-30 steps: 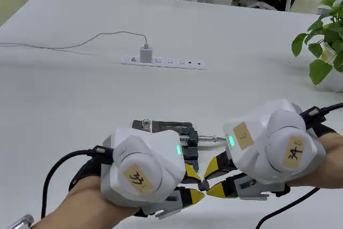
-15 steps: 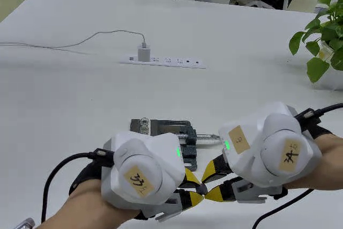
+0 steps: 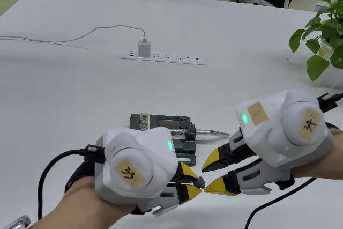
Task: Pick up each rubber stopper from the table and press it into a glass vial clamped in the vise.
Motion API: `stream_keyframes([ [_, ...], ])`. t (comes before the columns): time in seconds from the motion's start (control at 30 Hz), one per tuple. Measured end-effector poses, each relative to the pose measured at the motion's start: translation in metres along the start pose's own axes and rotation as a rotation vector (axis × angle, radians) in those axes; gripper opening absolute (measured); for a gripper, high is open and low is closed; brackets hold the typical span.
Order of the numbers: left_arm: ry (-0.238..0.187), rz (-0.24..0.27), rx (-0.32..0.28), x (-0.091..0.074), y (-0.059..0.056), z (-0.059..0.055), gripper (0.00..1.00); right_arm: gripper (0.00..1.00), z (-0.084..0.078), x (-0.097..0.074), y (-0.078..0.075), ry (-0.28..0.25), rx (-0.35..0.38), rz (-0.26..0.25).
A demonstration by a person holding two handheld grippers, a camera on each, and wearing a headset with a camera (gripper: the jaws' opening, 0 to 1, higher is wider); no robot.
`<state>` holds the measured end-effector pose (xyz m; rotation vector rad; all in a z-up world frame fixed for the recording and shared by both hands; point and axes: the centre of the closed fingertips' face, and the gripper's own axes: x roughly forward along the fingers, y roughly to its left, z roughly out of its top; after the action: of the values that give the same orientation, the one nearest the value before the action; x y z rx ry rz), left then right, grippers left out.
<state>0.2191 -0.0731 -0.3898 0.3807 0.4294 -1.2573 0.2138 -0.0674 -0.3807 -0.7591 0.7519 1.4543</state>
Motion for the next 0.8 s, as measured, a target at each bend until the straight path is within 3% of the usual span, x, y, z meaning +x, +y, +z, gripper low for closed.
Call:
stream_keyframes([
  [0.23, -0.026, 0.017, -0.01, -0.0013, 0.0026, 0.0045, 0.04, 0.12, 0.0008, 0.0024, -0.0002, -0.029, 0.047, 0.005],
  [0.8, -0.057, 0.026, -0.005, -0.0021, 0.0031, 0.0061, 0.04, 0.08, 0.0043, 0.0026, 0.0002, -0.022, 0.027, 0.007],
])
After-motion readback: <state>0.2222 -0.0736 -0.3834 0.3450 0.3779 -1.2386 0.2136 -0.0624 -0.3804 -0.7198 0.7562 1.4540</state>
